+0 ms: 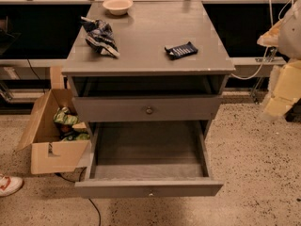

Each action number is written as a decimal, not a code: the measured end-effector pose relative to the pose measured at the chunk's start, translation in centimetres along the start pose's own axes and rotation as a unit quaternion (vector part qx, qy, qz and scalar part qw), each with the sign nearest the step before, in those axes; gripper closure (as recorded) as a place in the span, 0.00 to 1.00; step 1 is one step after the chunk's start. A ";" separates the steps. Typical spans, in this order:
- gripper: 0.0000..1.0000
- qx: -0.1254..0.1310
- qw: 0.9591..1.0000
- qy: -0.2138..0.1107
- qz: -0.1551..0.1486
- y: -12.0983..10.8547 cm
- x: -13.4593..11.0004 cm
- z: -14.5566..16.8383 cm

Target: Place rxbar blueberry into middle drawer

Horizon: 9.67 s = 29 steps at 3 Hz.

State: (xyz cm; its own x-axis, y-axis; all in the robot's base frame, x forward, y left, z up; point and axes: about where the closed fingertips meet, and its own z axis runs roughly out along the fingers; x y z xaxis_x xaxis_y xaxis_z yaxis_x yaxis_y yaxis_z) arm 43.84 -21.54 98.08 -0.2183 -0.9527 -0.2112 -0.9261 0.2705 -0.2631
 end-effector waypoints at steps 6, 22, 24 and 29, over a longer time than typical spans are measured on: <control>0.00 -0.017 0.977 -0.213 0.009 -21.2 -6.5 15.2; 1.00 0.003 0.892 -0.436 0.115 -19.9 -14.7 17.3; 1.00 -0.010 0.895 -0.433 0.103 -19.0 -14.9 17.5; 1.00 -0.113 0.928 -0.349 0.067 0.2 -9.9 26.7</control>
Offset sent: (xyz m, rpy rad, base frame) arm 0.1403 -0.0082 -0.0212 0.2189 -0.1014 0.1305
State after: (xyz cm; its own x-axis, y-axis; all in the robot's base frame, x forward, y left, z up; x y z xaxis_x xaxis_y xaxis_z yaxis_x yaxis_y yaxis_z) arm 54.09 -8.40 74.96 -0.1569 -0.5699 -0.8066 -0.9629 0.2698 -0.0034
